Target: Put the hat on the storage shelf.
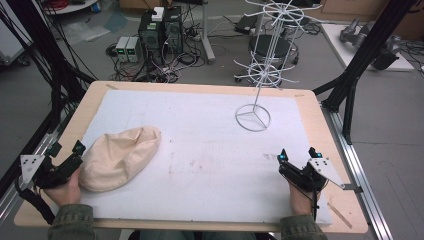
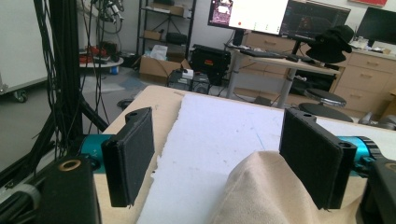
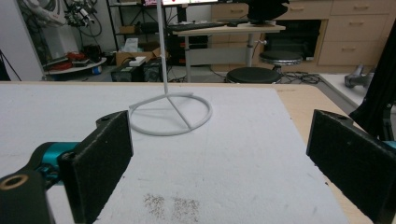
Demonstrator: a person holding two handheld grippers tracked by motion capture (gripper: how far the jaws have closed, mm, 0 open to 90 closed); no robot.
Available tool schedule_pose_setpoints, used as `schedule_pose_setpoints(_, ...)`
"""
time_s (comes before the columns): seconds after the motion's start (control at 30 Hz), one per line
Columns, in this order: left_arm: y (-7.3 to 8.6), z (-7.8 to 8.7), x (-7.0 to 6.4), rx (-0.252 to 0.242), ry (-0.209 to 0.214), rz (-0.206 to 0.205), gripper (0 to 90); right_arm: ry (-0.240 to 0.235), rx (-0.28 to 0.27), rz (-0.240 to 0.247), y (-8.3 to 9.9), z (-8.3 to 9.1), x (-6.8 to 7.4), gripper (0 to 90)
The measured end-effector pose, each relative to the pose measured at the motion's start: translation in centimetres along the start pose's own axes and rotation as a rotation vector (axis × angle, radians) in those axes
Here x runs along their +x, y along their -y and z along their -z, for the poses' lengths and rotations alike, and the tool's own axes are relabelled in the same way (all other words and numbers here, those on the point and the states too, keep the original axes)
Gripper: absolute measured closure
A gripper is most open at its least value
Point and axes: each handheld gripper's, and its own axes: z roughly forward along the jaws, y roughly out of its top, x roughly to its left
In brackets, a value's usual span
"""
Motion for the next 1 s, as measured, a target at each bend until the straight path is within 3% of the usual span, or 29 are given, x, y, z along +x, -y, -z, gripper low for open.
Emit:
schedule_pose_setpoints(0.17, 0.04, -0.09, -0.03, 0.005, 0.005, 0.004, 26.6, -0.011, 0.026, -0.017, 0.08, -0.43, -0.11, 6.1)
schedule_pose_setpoints(0.43, 0.13, 0.07, -0.16, 0.012, 0.022, 0.006, 26.7, -0.028, 0.017, -0.019, 0.03, -0.11, 0.12, 6.0)
schedule_pose_setpoints(0.57, 0.13, 0.27, 0.04, 0.011, 0.013, 0.010, 26.7, -0.052, 0.019, -0.011, 0.05, -0.09, 0.35, 1.9)
schedule_pose_setpoints(1.0, 0.09, 0.69, 0.21, 0.008, 0.007, 0.018, 26.7, -0.063, 0.024, -0.001, 0.10, 0.12, 0.57, 1.9)
